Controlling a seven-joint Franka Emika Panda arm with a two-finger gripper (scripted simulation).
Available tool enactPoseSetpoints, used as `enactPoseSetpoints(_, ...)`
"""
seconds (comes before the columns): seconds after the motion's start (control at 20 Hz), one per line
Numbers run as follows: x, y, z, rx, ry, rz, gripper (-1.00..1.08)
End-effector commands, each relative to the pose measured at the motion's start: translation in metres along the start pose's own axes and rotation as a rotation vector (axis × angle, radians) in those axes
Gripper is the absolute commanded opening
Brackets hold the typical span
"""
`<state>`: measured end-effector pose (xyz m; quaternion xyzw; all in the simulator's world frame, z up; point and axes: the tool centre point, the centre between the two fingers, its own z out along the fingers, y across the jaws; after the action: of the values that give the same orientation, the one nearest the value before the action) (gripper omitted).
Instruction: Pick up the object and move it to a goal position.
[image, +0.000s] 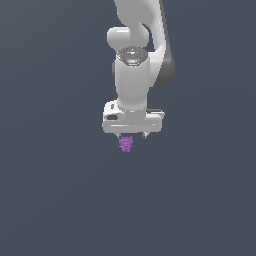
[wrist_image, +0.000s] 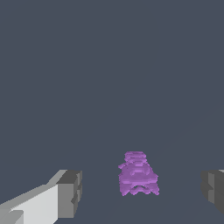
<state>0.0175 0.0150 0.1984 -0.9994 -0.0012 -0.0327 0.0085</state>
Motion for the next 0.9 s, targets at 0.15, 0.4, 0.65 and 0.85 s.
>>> enactPoseSetpoints(0.15,0.0,0.006,-0.001,-0.005,0.001,0.01,1.0)
enactPoseSetpoints(0.4,0.001,0.032,-0.005,-0.029,0.005,0.05,1.0)
enactPoseSetpoints(0.65,0.001,0.035,-0.006,-0.031,0.005,0.052,1.0)
enactPoseSetpoints(0.85,0.001,0.034,-0.004,-0.03,0.004,0.072,1.0)
